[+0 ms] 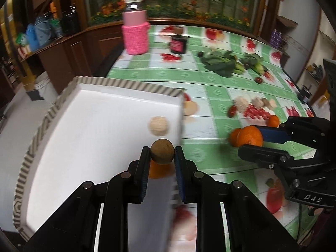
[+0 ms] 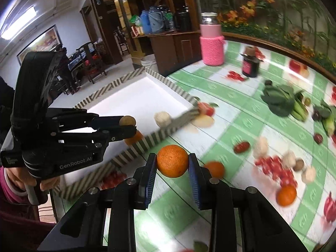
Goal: Organize fruits
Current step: 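Carry both over the tray and release the orange and kiwi inside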
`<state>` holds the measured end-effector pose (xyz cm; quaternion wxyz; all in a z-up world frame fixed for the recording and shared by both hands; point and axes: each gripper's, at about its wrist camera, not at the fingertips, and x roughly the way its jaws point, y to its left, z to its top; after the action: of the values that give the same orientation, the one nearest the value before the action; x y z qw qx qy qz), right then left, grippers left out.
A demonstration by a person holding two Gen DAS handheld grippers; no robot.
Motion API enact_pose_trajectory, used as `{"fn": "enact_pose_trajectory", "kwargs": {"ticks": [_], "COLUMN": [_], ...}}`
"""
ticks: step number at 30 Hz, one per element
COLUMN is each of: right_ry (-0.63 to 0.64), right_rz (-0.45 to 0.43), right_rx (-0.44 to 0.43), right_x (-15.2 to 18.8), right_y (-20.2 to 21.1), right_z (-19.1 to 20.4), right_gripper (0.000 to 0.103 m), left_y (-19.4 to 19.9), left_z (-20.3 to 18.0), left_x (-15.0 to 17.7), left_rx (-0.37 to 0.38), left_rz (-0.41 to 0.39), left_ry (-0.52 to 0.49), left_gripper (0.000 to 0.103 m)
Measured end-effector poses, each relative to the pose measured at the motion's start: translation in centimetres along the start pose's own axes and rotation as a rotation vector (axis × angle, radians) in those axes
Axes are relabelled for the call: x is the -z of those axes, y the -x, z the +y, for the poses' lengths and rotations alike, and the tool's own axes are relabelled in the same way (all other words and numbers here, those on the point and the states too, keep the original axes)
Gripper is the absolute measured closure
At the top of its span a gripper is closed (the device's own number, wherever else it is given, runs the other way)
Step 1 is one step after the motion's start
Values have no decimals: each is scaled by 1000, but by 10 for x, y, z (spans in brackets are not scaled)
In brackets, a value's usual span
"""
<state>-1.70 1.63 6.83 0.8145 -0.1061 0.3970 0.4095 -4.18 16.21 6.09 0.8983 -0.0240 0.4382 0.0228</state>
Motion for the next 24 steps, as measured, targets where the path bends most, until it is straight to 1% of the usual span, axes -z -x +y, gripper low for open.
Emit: {"fn": "enact_pose_trajectory", "kwargs": {"ticks": [7, 12, 18, 24], "right_ry": [44, 68, 73, 78], "right_rz": [29, 53, 93, 113], "right_rx": [-18, -23, -37, -47], "right_x": [-27, -48, -68, -78], "right_y": [-31, -59, -96, -124], "right_z": [17, 24, 26, 30], "right_gripper": [73, 73, 73, 73], "left_y": [-5, -17, -32, -36], "left_z": [33, 50, 60, 68], "left_x": [1, -1, 1, 4], "left_rx": [-57, -61, -62, -87], "left_rz": [4, 27, 56, 63], "left_ry": [56, 103, 137, 159], "left_gripper": [83, 83, 83, 83]}}
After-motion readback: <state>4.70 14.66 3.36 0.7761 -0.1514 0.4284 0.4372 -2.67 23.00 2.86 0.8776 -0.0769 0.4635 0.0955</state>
